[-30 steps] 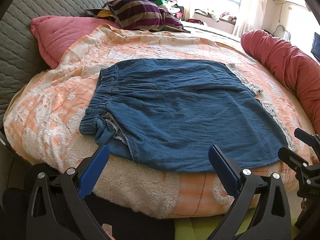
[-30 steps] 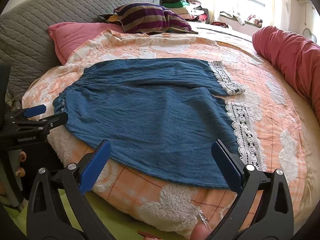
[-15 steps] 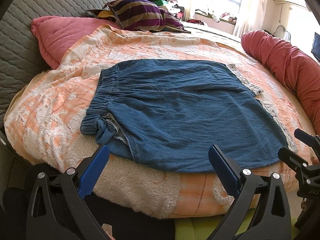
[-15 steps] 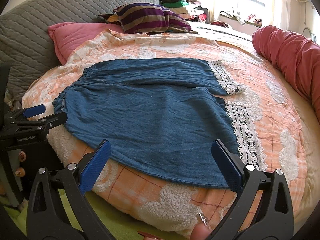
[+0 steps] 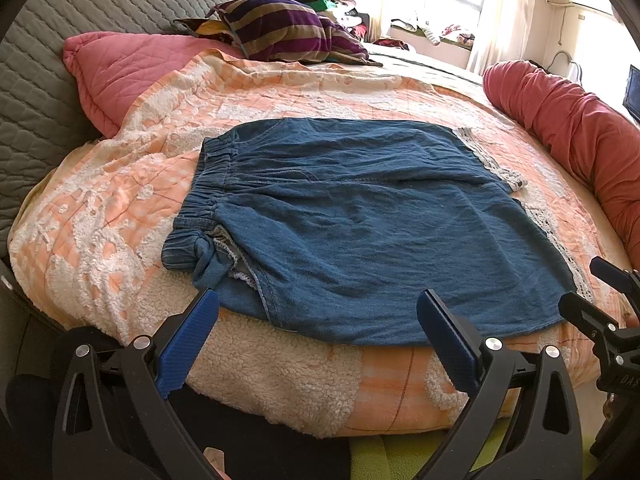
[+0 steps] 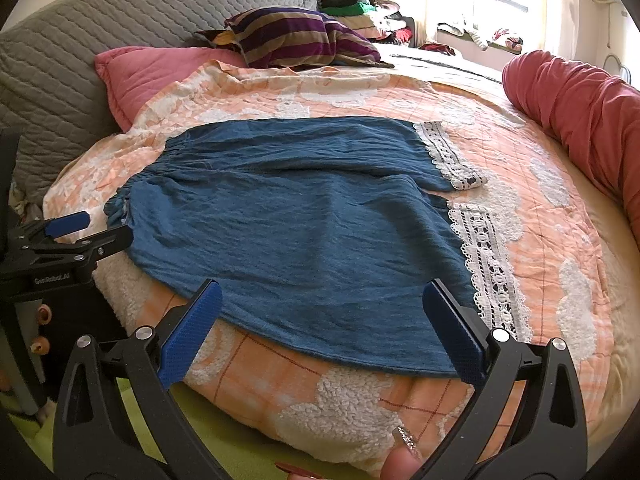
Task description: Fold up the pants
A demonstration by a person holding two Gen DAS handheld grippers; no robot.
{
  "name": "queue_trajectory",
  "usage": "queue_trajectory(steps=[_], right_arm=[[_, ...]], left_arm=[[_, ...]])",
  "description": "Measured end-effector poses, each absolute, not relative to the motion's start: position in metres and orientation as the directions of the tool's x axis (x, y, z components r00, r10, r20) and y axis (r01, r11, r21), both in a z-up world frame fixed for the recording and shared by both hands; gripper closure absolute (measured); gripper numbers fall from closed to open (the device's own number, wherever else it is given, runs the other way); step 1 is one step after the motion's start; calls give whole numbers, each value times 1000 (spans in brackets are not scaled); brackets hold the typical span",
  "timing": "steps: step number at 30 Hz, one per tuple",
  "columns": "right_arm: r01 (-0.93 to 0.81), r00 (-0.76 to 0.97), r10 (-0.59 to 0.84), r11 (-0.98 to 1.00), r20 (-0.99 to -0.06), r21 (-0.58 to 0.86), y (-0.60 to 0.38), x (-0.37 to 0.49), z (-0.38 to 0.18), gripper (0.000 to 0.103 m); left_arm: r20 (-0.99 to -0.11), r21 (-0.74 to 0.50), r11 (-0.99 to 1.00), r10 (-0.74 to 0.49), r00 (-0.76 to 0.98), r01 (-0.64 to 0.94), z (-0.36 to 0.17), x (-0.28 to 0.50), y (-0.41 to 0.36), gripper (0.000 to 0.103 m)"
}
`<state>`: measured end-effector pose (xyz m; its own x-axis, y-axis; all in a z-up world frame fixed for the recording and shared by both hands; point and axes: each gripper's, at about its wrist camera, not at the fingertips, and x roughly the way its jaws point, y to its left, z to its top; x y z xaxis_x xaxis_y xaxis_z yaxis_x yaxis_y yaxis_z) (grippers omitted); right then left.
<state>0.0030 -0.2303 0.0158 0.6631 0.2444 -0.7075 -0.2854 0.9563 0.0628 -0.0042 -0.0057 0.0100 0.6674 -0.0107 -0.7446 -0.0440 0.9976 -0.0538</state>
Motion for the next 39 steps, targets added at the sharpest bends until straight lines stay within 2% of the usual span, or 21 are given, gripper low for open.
queue_trajectory(steps=[26,34,39], right_arm=[[-258,661,228,964,-715,70,-243,18,11,8],[-173,654,172,982,-737,76,-306,74,12,8],[-122,602,81,992,-794,8,-347,122,-10,8]], left_arm=[[-758,-75,996,-32,652,-38,0,21,1,4],[-774,-111,993,-67,630,-30,-17,39,13,4],[-800,-50,997,-9,600,-52,-33,45,17,4]])
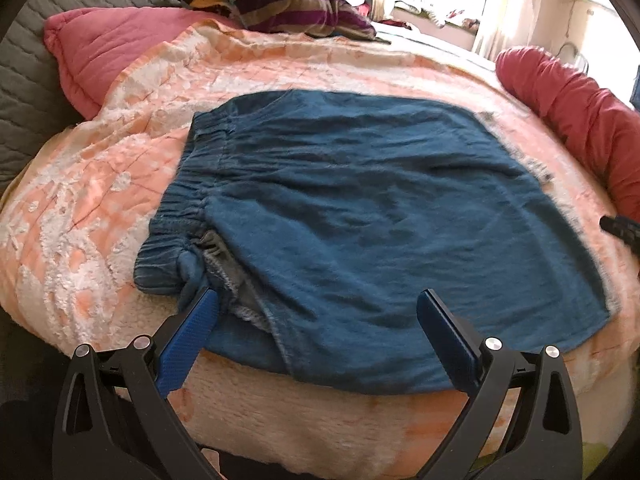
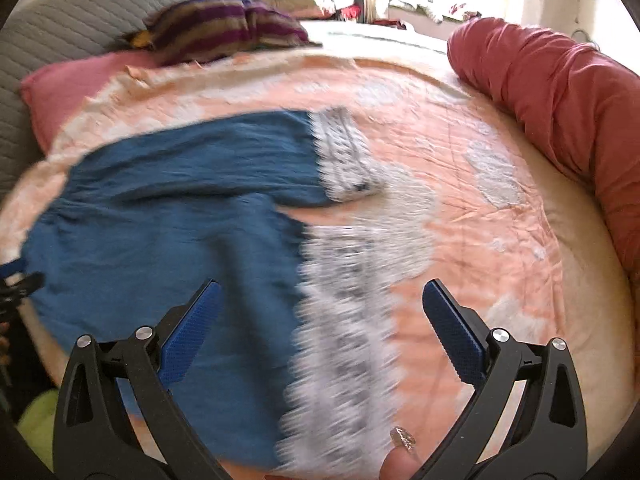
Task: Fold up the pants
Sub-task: 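Grasp the white lace leg hem with the right gripper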
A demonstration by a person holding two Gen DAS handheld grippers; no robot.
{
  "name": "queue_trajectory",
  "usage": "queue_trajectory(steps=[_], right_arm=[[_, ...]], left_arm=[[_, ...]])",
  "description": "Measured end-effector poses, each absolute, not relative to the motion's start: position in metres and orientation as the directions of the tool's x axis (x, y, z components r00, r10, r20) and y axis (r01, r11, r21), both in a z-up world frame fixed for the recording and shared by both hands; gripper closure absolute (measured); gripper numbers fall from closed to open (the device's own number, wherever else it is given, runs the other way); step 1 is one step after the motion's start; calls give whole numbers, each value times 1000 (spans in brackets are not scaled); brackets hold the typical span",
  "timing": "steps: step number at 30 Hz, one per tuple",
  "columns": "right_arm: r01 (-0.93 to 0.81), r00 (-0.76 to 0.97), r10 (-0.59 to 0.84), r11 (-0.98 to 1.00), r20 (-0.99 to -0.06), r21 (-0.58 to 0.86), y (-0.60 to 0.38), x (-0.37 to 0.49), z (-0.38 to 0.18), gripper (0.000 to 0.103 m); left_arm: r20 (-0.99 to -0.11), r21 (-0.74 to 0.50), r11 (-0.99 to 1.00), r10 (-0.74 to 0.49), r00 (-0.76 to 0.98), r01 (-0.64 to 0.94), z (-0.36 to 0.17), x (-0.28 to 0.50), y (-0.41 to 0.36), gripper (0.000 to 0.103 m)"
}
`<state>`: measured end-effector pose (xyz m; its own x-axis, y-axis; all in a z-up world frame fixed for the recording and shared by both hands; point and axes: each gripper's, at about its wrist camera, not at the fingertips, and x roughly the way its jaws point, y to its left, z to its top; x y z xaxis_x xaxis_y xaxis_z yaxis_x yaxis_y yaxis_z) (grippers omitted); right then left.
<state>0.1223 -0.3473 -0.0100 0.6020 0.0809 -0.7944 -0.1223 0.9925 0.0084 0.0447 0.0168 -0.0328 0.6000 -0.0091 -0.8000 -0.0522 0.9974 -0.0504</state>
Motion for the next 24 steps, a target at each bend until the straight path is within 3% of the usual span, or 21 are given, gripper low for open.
queue_trajectory(steps=[4,6,8,12,14,15,17,24], right_arm=[[-157,580,61,987,-812,-38,-358,151,-26,8],[-183,565,111,983,-817,7,-362,164,-33,12],[-173,540,135,984,-831,48,-367,178,-43,29],[-176,485,193,977,-853,120,-370,192,-60,47],[-203,477,234,967,-847,152,-367,190,-63,67],[-214,479,243,964,-843,156,-366,189,-62,70],[-227,485,273,957,-831,182,-368,186,-58,91],[-153,525,183,981,-831,120,-380,189,-59,87]], left_arm=[[-822,-73,995,-19,569,-72,-46,48,26,5],[-821,-61,996,-12,570,-66,-48,47,24,5],[-822,-53,996,-7,570,-65,-49,47,23,5],[-822,-52,996,-5,570,-66,-50,47,22,5],[-822,-56,996,-7,570,-68,-51,48,23,5],[-822,-56,996,-7,569,-69,-51,48,23,5],[-824,-55,996,-5,567,-71,-51,49,23,5],[-823,-67,995,-13,568,-74,-50,48,25,5]])
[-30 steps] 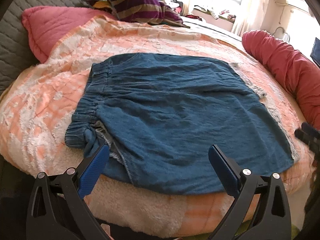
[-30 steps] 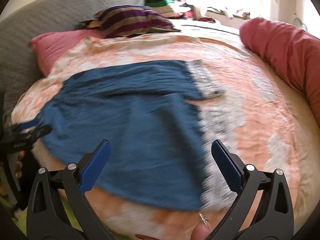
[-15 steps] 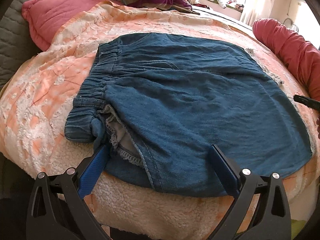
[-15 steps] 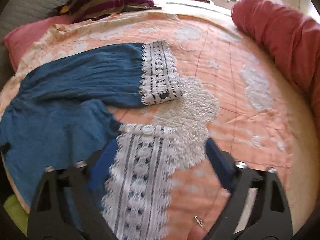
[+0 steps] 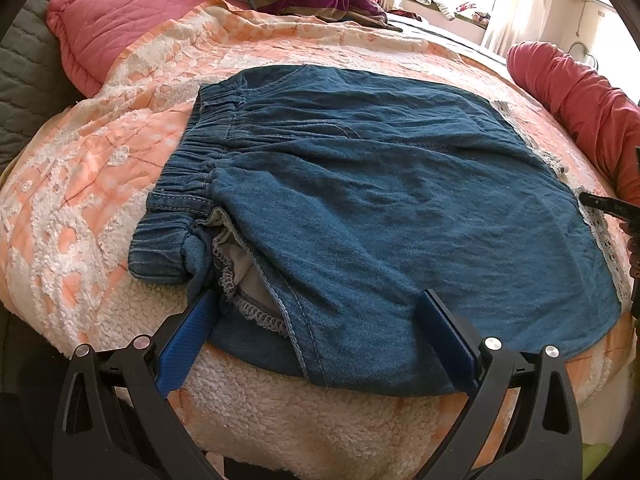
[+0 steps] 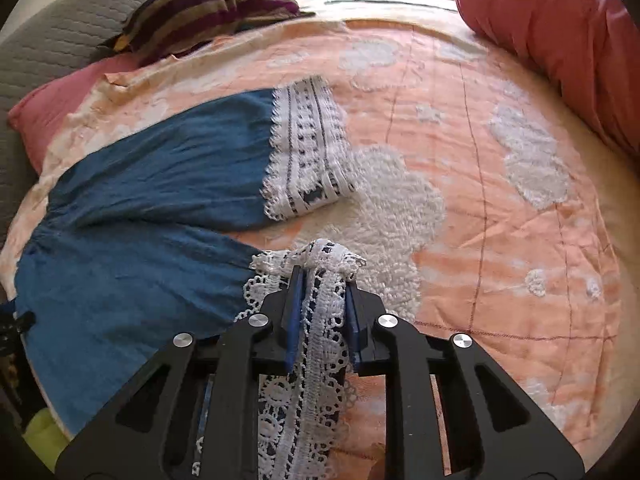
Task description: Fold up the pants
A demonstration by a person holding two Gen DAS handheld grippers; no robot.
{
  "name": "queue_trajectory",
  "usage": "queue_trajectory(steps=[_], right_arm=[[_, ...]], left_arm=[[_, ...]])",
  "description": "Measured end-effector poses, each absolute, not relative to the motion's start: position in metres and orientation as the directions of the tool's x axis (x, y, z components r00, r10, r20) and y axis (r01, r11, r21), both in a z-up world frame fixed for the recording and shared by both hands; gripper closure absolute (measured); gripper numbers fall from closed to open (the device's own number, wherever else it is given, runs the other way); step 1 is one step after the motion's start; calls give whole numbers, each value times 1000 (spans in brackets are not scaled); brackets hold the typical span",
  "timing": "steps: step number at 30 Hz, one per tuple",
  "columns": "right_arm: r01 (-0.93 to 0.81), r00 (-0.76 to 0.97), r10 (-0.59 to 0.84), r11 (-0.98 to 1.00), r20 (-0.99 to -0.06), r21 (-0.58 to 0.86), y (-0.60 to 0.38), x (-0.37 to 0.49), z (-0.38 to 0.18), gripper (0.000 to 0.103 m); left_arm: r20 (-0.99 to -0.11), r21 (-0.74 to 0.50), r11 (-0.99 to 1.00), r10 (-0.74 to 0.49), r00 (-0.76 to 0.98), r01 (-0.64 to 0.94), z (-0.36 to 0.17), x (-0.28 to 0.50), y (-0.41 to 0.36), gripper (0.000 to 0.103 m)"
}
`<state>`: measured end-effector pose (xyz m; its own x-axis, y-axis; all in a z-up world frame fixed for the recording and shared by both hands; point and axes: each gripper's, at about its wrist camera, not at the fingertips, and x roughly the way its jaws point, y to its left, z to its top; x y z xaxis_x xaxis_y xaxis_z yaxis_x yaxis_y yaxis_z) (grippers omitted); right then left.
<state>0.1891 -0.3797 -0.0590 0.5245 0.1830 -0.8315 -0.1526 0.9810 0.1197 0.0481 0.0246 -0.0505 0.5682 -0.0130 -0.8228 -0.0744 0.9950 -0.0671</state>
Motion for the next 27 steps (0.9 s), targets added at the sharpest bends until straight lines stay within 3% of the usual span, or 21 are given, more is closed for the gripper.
queue_trajectory(steps=[3,5,7,9,14,19,24,27], right_arm=[[-136,535,126,989,-836,63,-380,189,-60,76],[-103,564,51,995,-824,-9,-382,187,-54,53],[-75,603,-2,995,-798,-60,-384,180,-42,52],[-70,638,-15,995,-770,-77,-381,172,-28,43],[-256,648,161,966,-744,-15,-338,150,-9,29],[-428,528,301,902,-794,57,-282,146,-29,28],[-415,445,231,909,-865,30,-259,161,-65,24],[-405,469,256,913,-845,52,-263,161,-56,21]], left_arm=[[-822,-69,995,-15,569,-73,-50,48,26,5],[-822,-71,995,-17,569,-73,-50,48,26,5],[-821,-73,995,-19,571,-72,-50,47,26,5],[-820,-76,995,-21,573,-72,-49,46,26,5],[-816,-82,994,-28,577,-68,-49,44,25,5],[-812,-96,994,-44,582,-60,-47,42,26,5],[-805,-163,986,-107,584,-45,-35,36,32,5],[-788,-191,981,-127,603,-43,-22,39,35,5]])
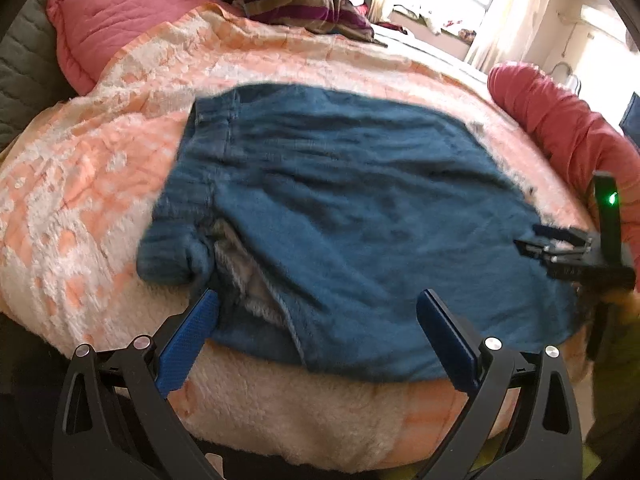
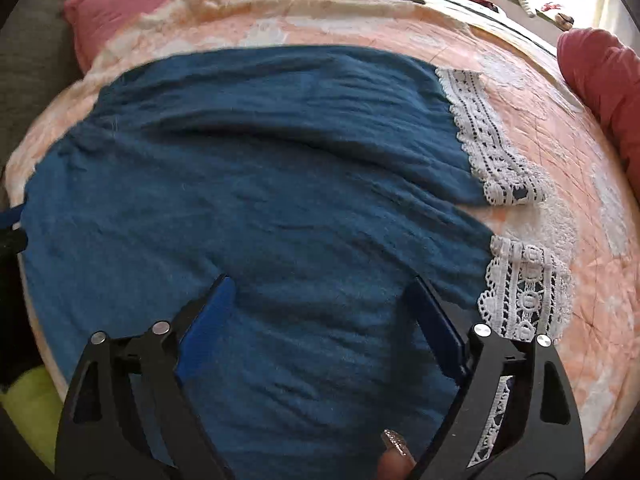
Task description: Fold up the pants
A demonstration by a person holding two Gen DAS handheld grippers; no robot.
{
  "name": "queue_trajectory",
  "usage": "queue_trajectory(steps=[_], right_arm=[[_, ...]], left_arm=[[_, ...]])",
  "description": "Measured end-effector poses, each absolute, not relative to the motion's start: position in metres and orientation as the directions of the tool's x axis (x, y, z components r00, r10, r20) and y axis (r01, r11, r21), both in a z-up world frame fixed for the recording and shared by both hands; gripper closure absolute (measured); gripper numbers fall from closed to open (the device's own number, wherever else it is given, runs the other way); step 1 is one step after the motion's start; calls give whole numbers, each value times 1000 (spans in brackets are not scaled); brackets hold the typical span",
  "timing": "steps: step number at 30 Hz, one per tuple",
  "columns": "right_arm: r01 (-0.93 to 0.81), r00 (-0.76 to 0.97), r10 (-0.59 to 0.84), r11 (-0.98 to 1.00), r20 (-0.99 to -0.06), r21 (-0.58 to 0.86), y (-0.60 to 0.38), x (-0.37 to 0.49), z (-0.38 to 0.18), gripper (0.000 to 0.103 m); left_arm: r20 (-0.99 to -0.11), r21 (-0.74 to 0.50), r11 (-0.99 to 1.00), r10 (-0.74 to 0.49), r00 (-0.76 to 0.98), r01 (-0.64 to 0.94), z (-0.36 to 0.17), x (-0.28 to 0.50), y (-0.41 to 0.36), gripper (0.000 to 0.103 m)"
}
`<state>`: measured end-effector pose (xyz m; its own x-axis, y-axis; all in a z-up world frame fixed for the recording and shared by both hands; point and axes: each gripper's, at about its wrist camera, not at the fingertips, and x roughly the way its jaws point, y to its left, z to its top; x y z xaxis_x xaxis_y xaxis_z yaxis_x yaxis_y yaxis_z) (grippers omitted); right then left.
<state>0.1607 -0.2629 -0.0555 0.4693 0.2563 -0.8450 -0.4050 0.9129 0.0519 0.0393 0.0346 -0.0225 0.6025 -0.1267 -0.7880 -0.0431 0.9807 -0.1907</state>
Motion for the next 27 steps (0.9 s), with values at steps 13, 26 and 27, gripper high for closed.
queue_trajectory(steps=[13,26,27], right_arm=[[-553,561,410,832,-719,43,-187,192,22,15],[-645,486,444,763,-753,34,-94,263,8,14],[-648,482,437,761,-760,26,-89,269,3,14]], left_arm=[[-707,-175,976,-34,706,-128,44,106,94,4],[-750,-145,964,40,660,-223,29,167,152,5],[-757,-139,965,42,652,-224,25,171,155,5]])
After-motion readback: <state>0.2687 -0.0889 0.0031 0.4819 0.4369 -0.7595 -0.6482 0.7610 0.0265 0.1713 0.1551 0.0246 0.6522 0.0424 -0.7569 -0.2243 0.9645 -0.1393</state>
